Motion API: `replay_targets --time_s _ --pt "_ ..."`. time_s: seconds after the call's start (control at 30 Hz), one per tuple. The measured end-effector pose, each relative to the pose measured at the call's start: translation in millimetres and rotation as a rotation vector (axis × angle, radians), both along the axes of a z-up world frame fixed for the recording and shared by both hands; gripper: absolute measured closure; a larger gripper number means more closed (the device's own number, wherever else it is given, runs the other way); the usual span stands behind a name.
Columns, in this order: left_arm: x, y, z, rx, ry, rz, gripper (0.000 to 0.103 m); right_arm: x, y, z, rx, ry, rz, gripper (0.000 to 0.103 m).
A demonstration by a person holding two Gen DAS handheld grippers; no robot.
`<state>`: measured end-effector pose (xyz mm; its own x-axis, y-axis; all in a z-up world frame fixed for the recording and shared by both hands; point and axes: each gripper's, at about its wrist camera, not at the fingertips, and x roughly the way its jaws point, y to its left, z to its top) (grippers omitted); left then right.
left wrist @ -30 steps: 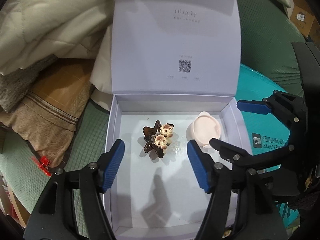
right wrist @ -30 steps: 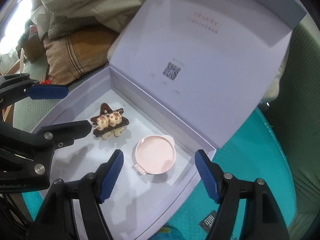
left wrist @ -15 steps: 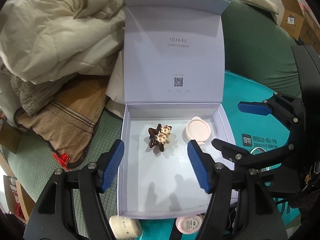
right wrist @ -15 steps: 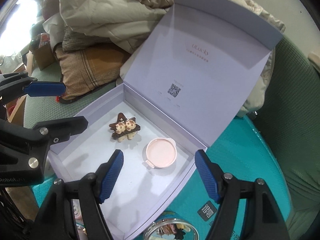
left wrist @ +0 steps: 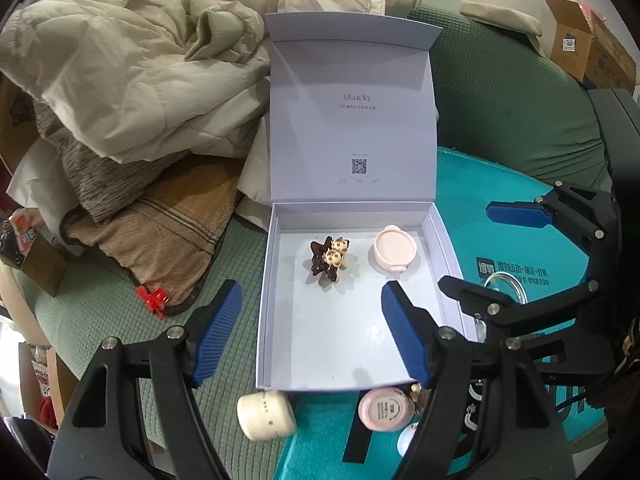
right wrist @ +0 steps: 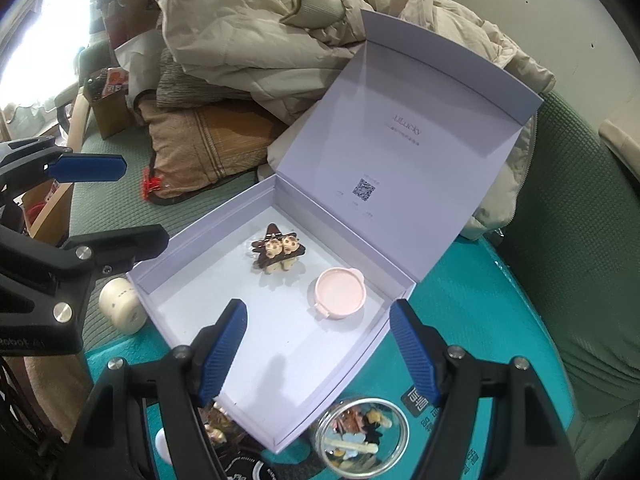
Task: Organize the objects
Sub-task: 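Withdraw both open tools from the box back toward the remaining items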
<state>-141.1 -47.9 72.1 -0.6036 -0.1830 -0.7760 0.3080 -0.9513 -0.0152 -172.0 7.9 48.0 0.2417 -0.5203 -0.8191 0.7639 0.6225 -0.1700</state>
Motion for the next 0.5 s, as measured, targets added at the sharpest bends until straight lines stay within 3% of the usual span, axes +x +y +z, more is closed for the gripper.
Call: replay_targets --time_s 0.37,0.5 --pt "32.0 1.7 6.3 -0.025 0.036 0.048 0.030 1.2 29.1 10.6 -0.022 -0.002 0.023 0.028" --pt "41.8 4.0 6.5 -0.034 0.043 0.057 0.025 0.1 39.6 13.3 -0.028 -0.009 0.033 0.028"
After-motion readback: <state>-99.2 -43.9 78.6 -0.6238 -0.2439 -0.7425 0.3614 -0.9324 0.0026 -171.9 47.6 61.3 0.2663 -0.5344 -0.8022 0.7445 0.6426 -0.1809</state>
